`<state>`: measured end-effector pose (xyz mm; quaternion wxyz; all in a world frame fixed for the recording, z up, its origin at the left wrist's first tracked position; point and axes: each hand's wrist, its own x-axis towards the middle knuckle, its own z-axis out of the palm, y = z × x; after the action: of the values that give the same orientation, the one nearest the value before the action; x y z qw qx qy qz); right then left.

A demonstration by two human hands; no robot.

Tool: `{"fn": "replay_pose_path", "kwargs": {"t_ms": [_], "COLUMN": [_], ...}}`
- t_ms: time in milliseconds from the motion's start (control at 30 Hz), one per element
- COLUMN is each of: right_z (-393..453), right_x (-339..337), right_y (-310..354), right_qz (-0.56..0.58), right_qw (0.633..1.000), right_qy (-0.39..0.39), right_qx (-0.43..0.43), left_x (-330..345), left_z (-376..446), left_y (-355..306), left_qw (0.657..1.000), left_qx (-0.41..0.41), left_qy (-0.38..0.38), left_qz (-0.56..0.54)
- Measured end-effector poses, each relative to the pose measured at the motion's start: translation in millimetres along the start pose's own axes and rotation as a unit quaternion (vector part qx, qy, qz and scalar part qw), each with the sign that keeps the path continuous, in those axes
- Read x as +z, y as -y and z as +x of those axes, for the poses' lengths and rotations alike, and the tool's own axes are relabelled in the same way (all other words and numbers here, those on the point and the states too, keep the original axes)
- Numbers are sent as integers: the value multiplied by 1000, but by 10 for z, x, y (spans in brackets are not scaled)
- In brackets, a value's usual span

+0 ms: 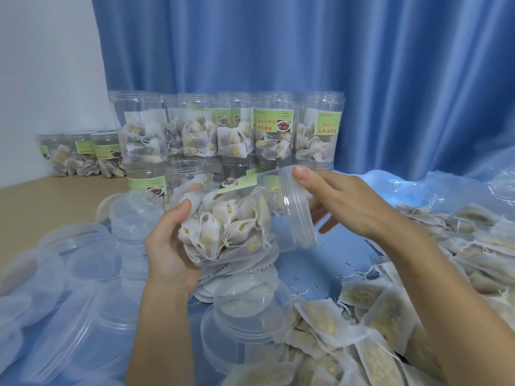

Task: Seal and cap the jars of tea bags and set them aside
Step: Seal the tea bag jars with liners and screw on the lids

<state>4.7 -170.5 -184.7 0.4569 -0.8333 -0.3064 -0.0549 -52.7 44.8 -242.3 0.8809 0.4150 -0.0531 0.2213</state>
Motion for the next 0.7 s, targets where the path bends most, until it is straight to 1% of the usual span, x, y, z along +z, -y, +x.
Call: {"fn": "replay_pose_path", "kwargs": {"t_ms": [67, 100, 133, 167, 200, 233, 267, 300, 367, 433, 500, 600, 633, 700], "right_z": [-6, -18, -24, -21, -17, -11, -8, -9, -8, 10, 45, 79, 84, 80], "right_x": [-21, -13, 25, 95, 191, 290, 370, 423, 447, 382, 298, 193, 168, 137], "right_y": [14, 44, 58, 57, 55, 52, 42, 32, -5, -38, -50, -77, -89, -108], "right_qz": [25, 20, -8, -50, -77, -77, -62, -41, -12, 16, 77, 185, 209, 232], "right_qw": [995, 990, 985, 978, 968, 958, 951, 950, 960, 968, 974, 970, 969, 970], "right_qy": [68, 82, 72, 33, -24, -79, -118, -139, -155, -151, -139, -128, -109, -60], "right_qx": [-66, -109, -153, -198, -236, -266, -280, -275, -234, -198, -162, -96, -72, -44], "left_x": [-1, 10, 27, 41, 46, 48, 54, 63, 98, 176, 239, 264, 283, 333], "left_z": [12, 15, 10, 7, 0, -3, -2, -3, -2, 0, 22, 48, 39, 3], "left_y": [12, 17, 20, 21, 18, 9, 7, 14, 62, 125, 174, 158, 141, 130], "left_qw": [1000, 1000, 999, 999, 999, 998, 998, 997, 997, 996, 996, 998, 998, 997], "left_qx": [-14, -21, -27, -29, -25, -17, -6, 5, 26, 59, 69, 24, 8, -20], "left_qy": [-14, -18, -19, -21, -26, -38, -47, -49, -54, -58, -60, -40, -40, -65], "left_qz": [-6, -10, -16, -26, -38, -46, -52, -57, -48, -26, -26, -42, -47, -29]}}
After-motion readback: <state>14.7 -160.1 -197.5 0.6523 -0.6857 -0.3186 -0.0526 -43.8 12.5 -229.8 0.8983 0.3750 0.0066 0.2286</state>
